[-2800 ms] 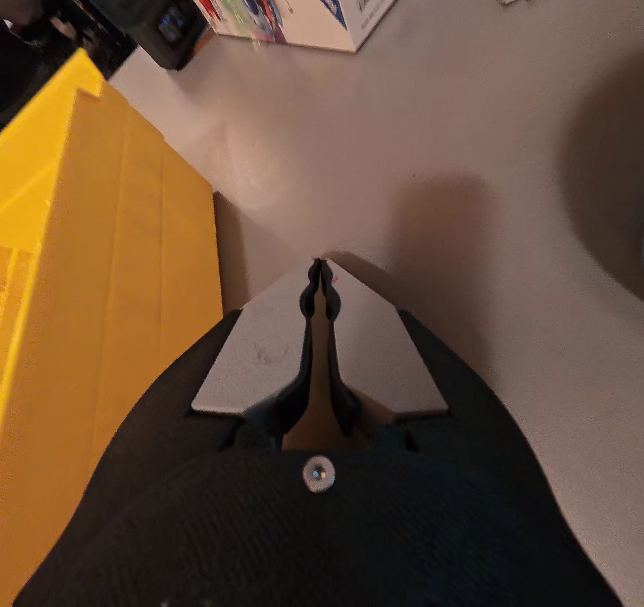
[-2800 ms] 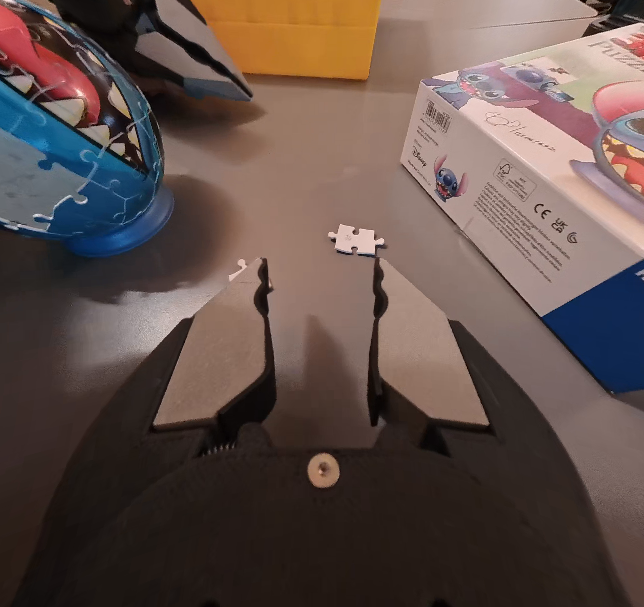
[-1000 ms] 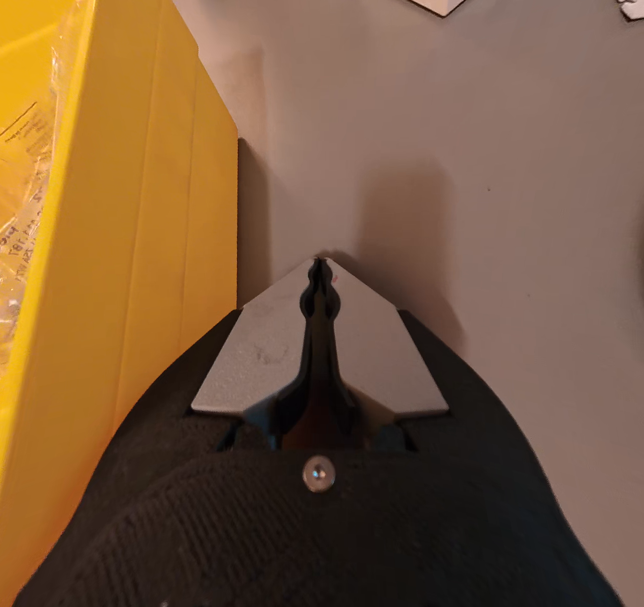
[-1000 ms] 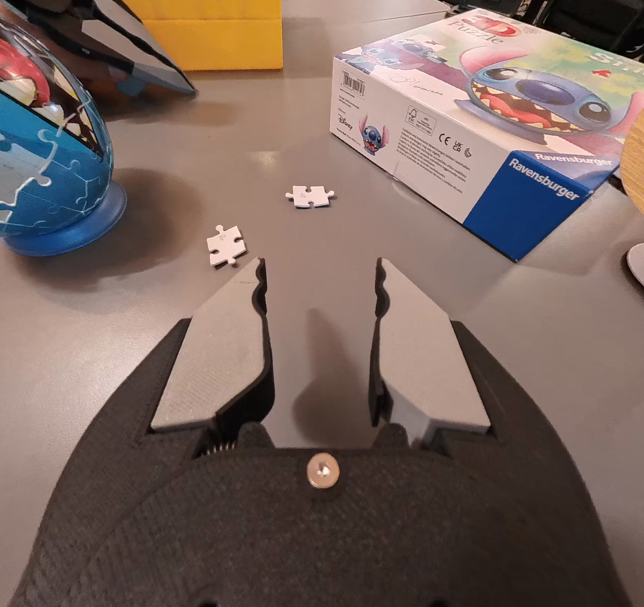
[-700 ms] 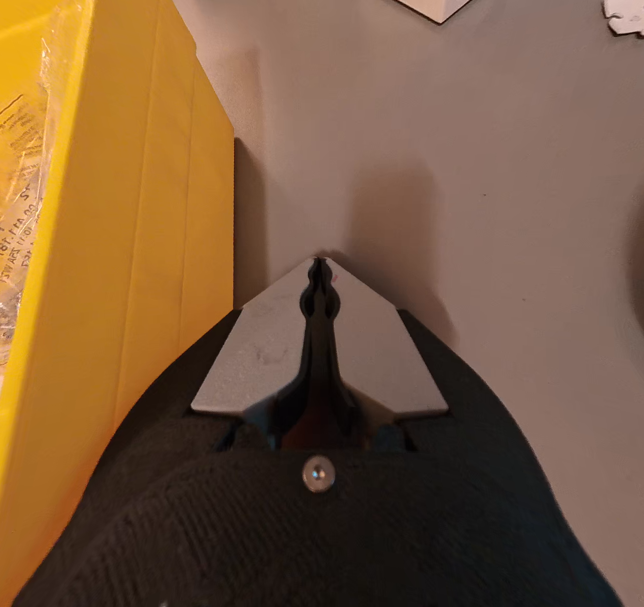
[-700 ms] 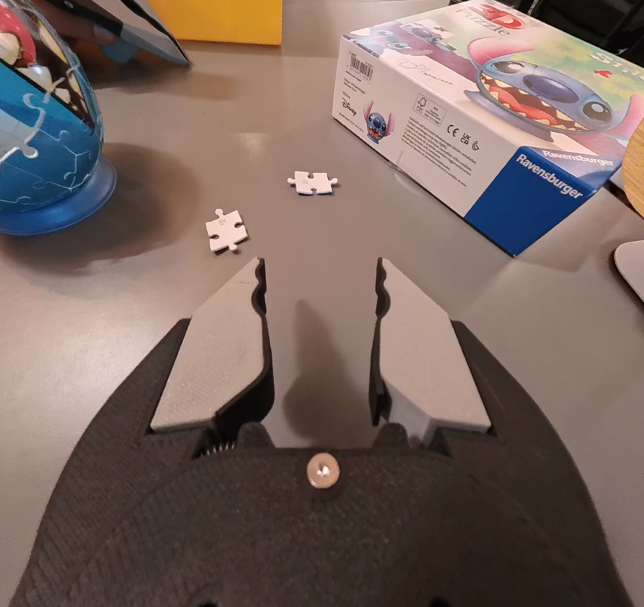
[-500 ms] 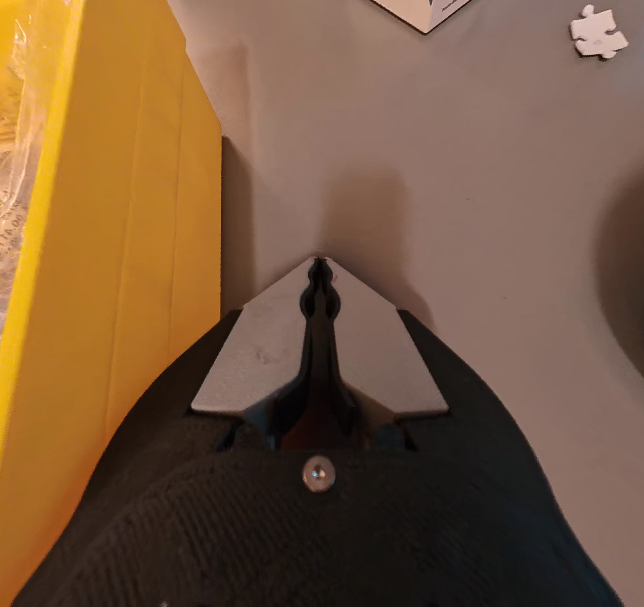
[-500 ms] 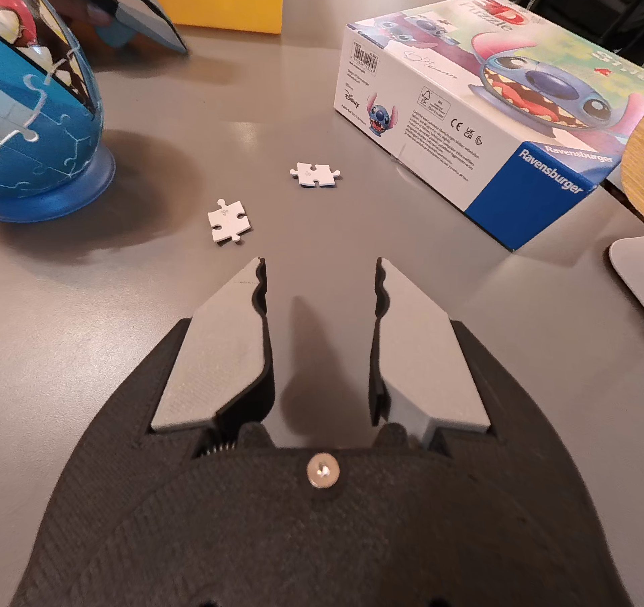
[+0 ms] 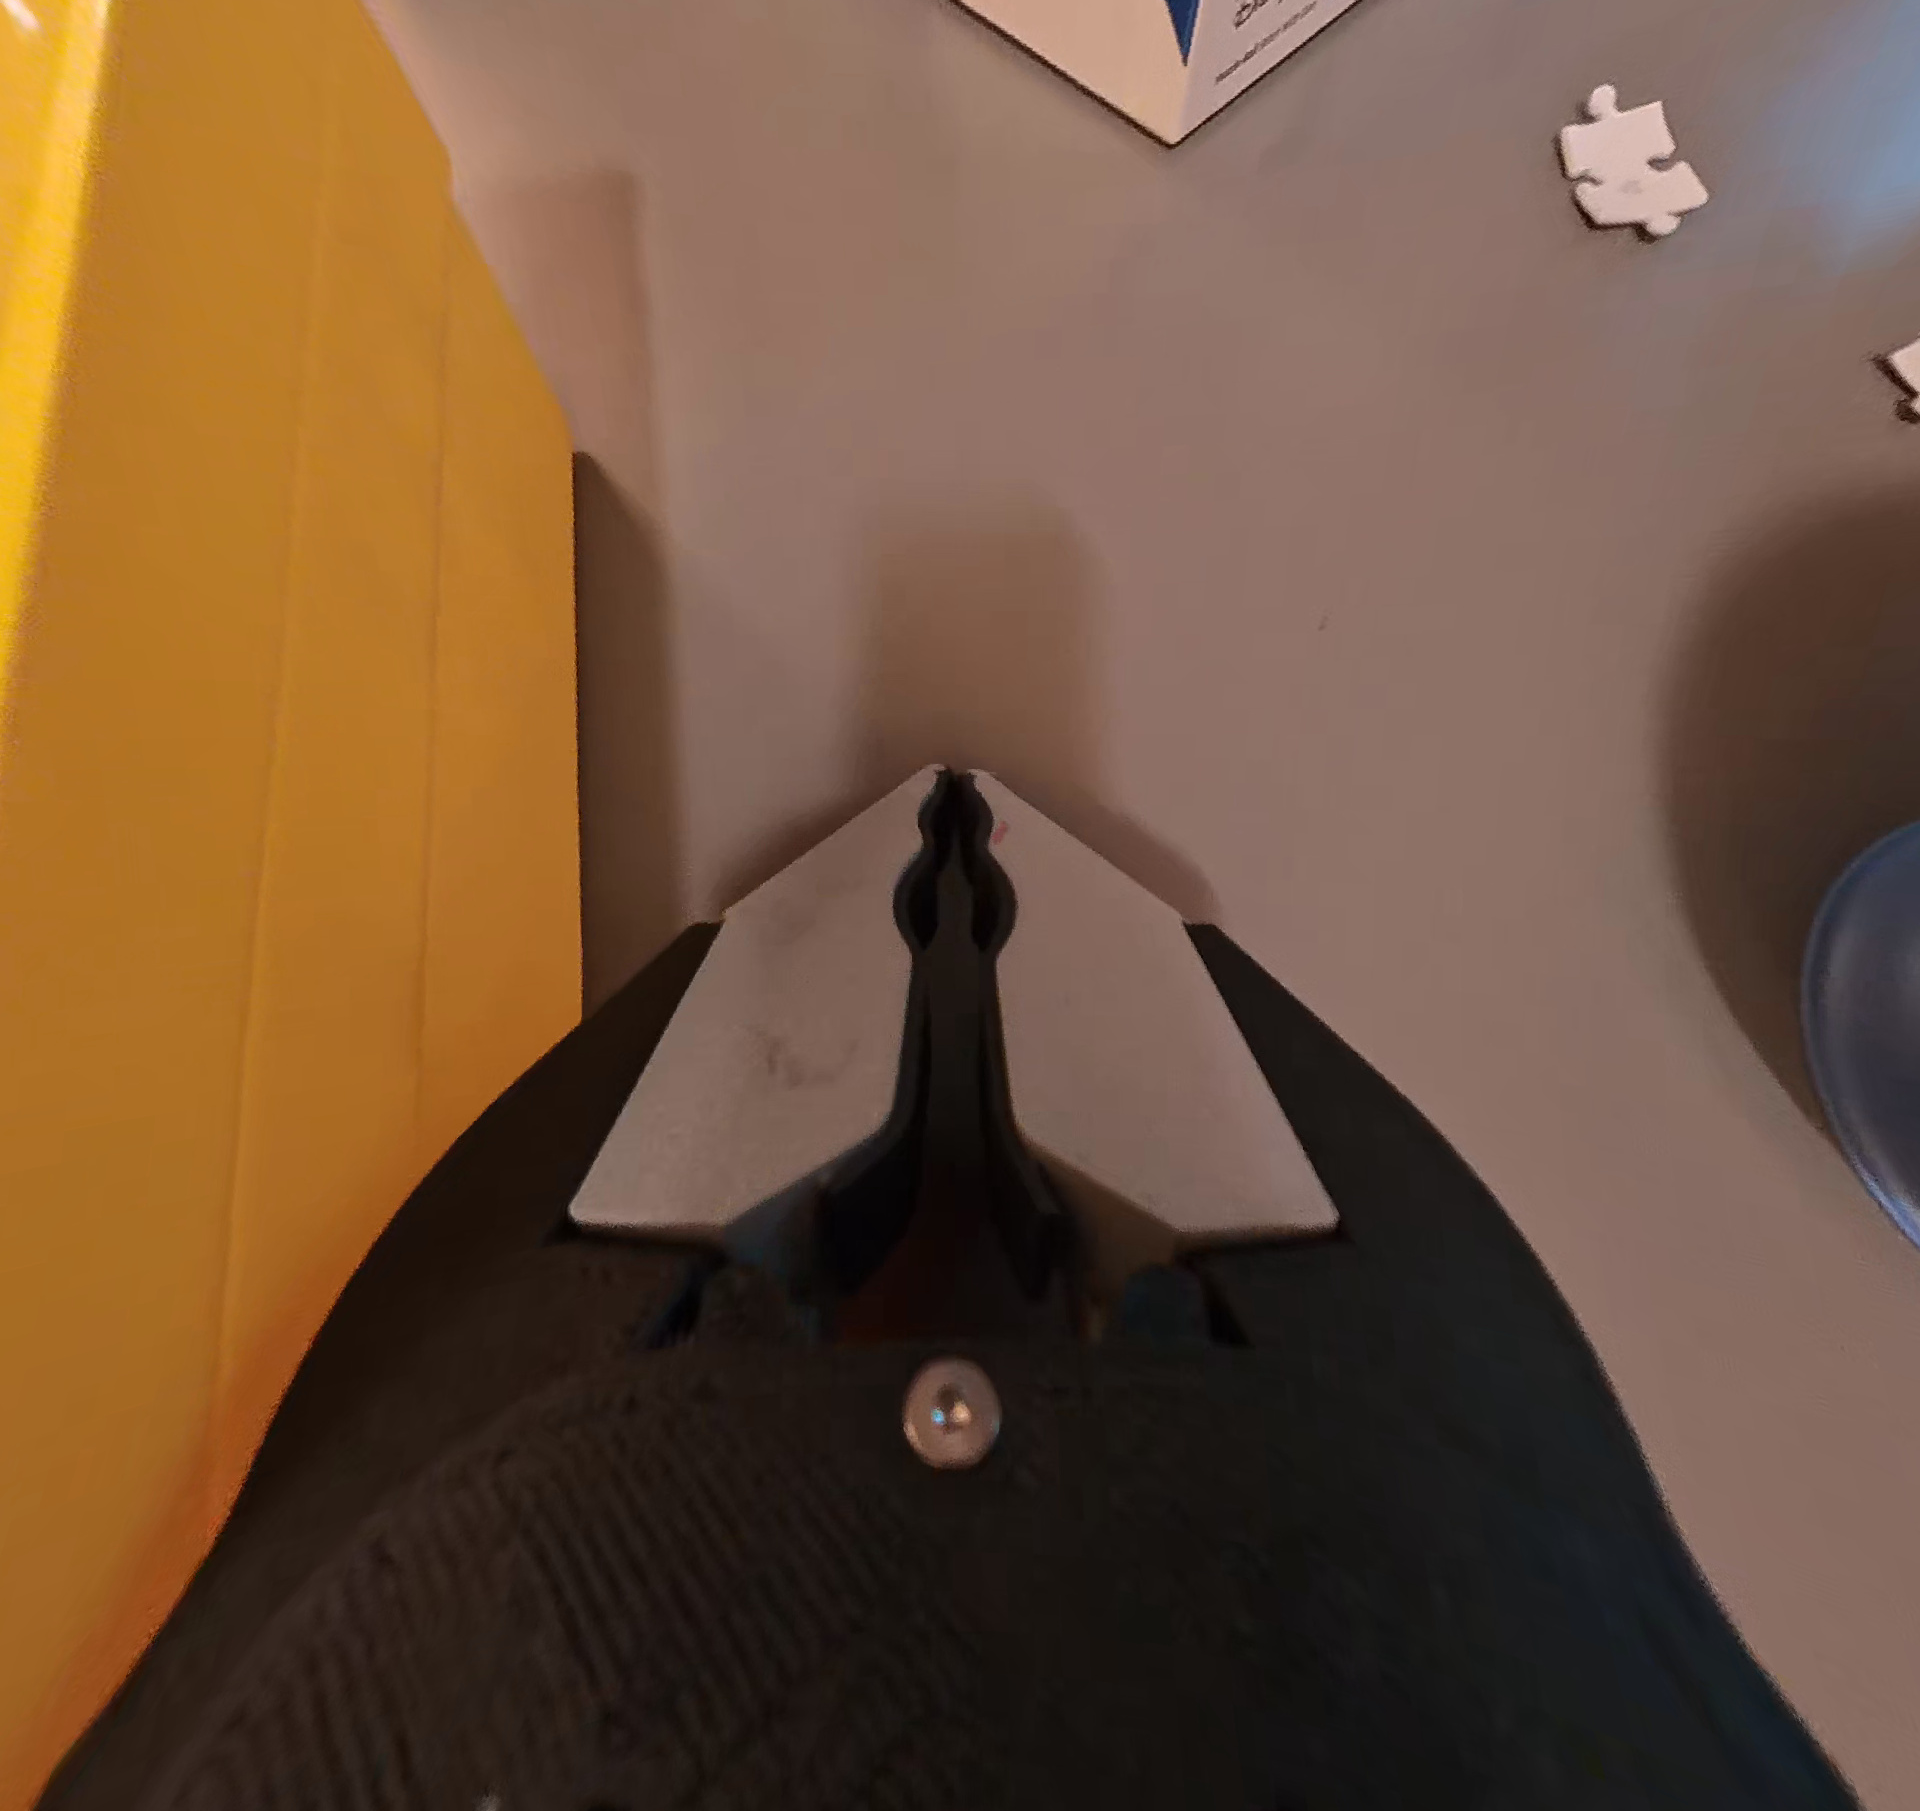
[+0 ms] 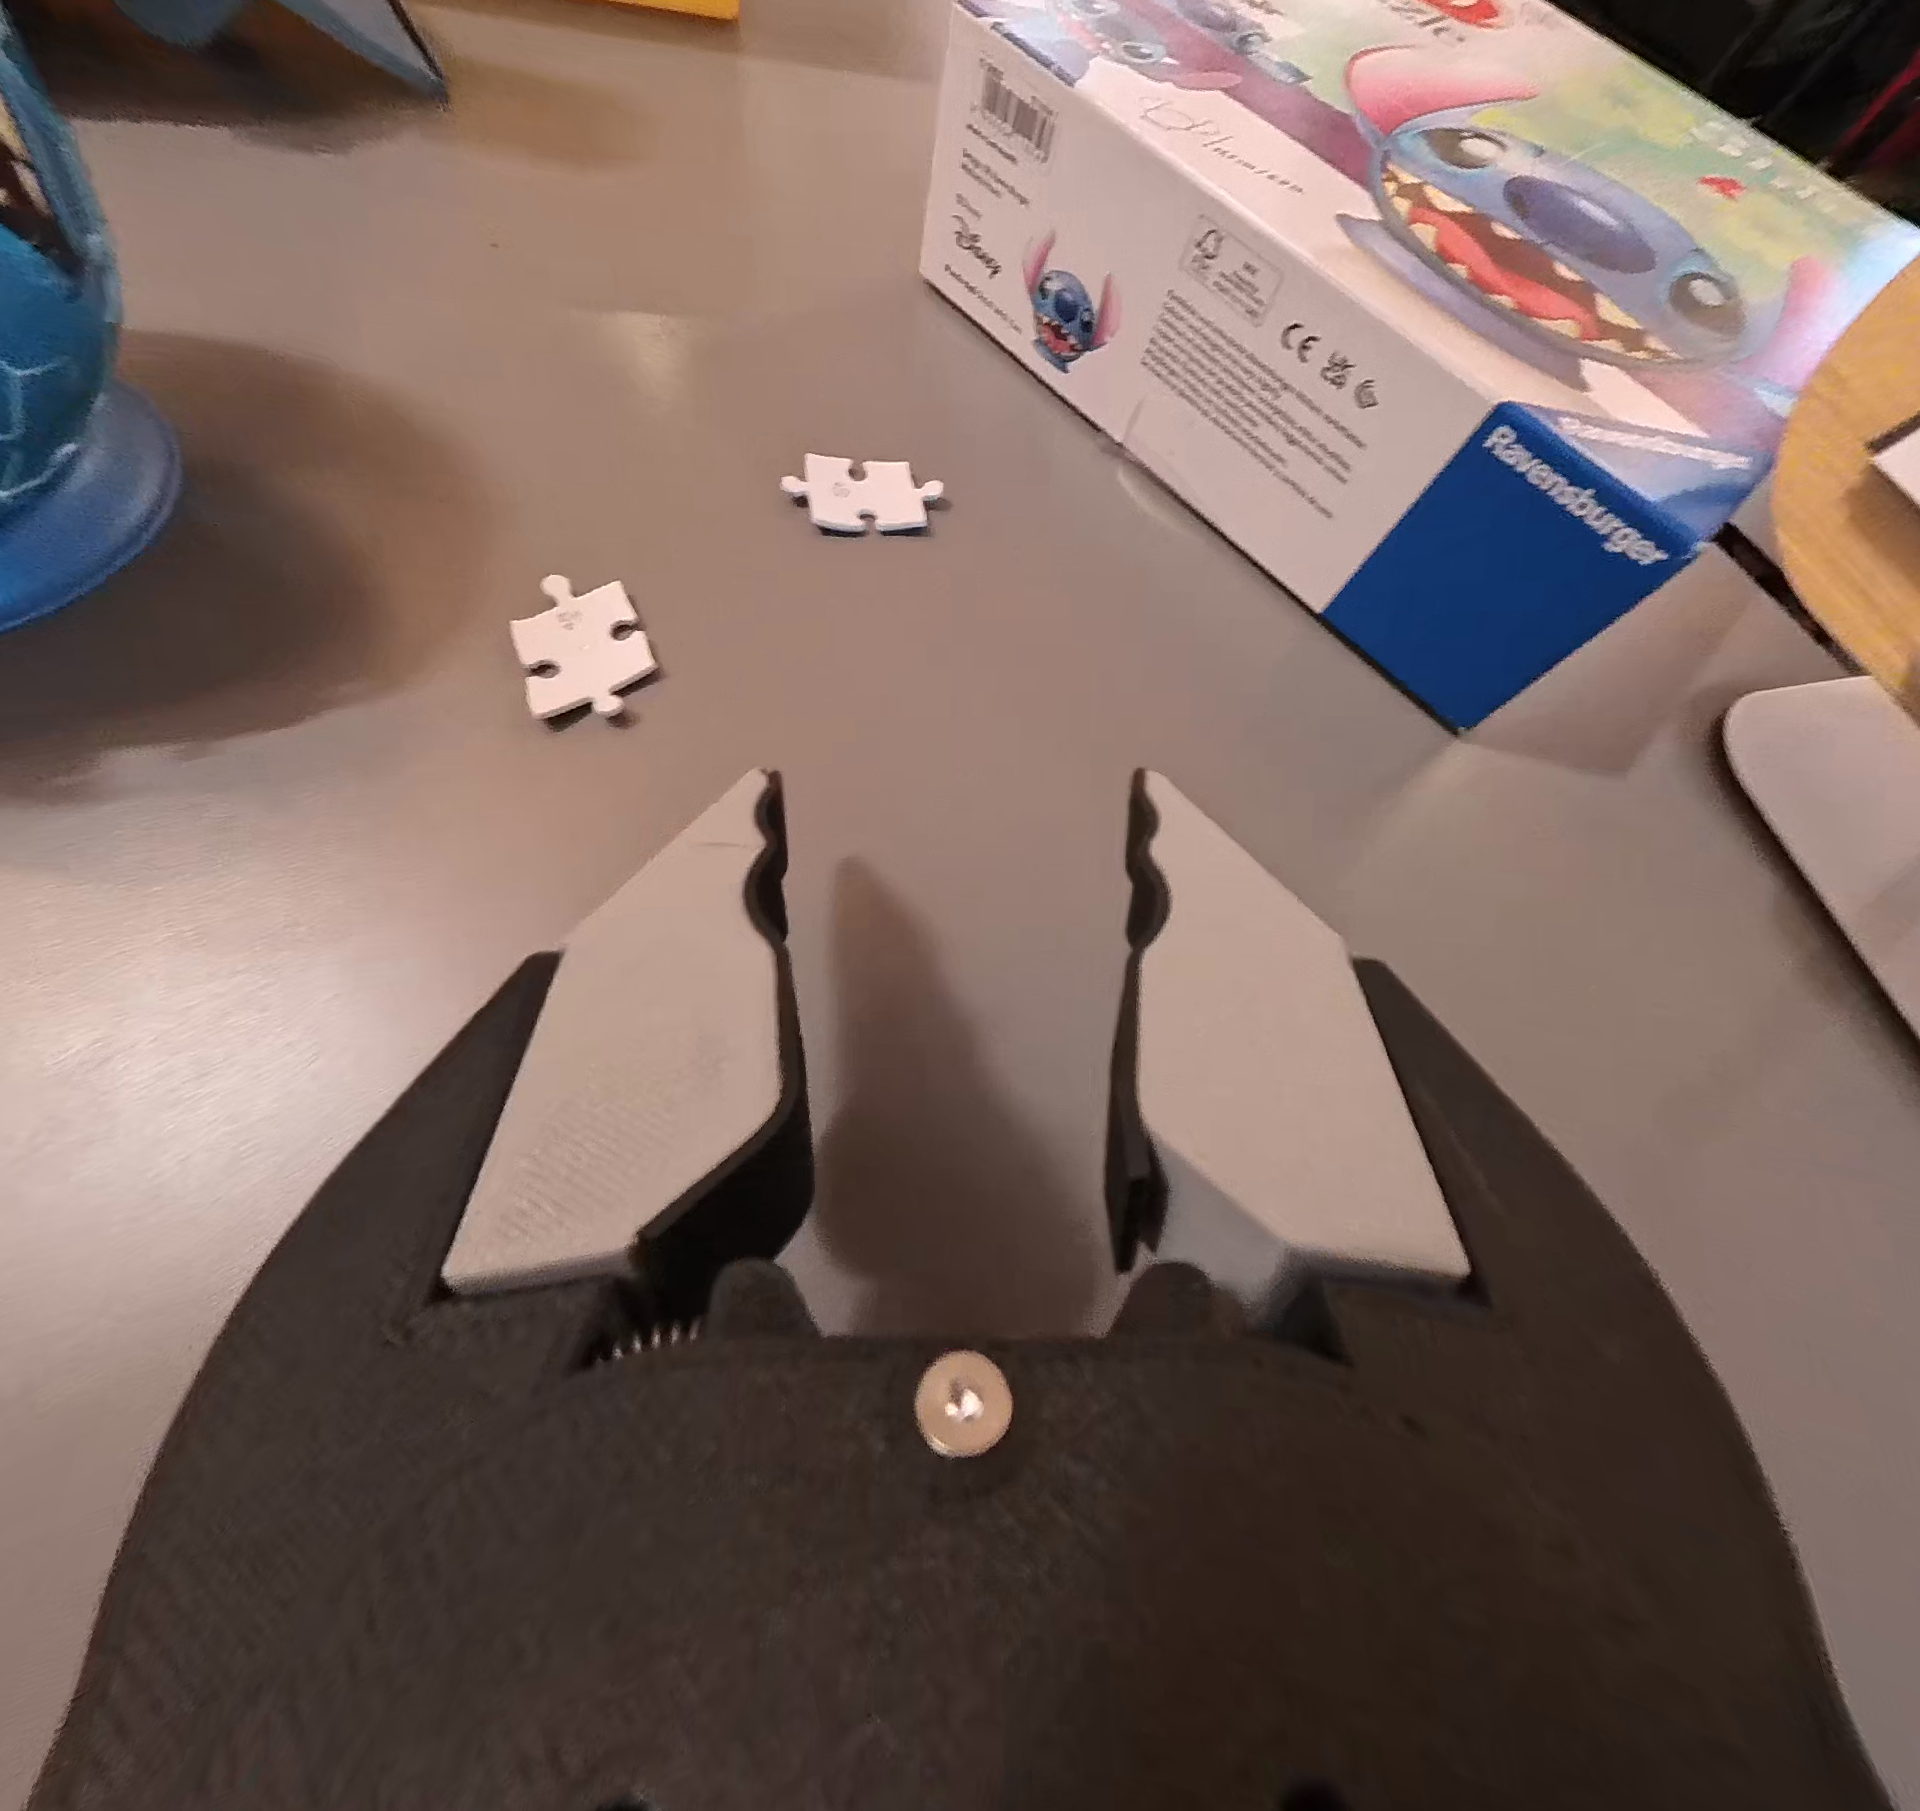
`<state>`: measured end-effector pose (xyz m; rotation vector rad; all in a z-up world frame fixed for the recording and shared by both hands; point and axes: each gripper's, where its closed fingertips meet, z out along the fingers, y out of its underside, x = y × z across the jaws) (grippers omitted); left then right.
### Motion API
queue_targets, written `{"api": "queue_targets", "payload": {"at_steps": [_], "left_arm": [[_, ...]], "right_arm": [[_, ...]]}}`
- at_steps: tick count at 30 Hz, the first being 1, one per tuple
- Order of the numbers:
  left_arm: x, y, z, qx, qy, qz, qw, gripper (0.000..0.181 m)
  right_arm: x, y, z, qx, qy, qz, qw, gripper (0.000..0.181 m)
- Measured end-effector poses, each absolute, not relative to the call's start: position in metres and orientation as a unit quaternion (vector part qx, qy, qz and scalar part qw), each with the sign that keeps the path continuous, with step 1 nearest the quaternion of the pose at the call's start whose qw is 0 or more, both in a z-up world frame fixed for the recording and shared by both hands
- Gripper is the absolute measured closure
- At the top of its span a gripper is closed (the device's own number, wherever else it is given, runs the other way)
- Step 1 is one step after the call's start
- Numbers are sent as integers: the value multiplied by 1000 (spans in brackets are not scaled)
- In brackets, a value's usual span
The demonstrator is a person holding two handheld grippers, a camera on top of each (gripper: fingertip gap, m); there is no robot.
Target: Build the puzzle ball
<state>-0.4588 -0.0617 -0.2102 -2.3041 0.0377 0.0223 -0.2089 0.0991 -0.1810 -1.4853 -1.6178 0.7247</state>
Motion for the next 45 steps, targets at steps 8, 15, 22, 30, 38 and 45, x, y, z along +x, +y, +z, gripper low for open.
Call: {"api": "queue_targets", "payload": {"at_steps": [8,15,22,30,38,45], "left_arm": [[-454,-23,-197,-895,33,35,443,129],[-453,16,-152,-836,32,35,547,113],[-411,15,-140,-812,92,-39,575,107],[-396,14,-172,-850,119,-73,508,114],[-398,14,-175,-857,108,-69,499,126],[-397,14,-174,-855,111,-70,502,131]], "right_arm": [[-215,119,-176,-623,-598,208,460,105],[-231,116,-143,-635,-543,292,465,111],[-239,83,-156,-620,-583,374,368,110],[-231,31,-177,-560,-671,415,253,123],[-240,18,-209,-533,-742,318,254,127],[-248,17,-210,-531,-744,324,244,157]]}}
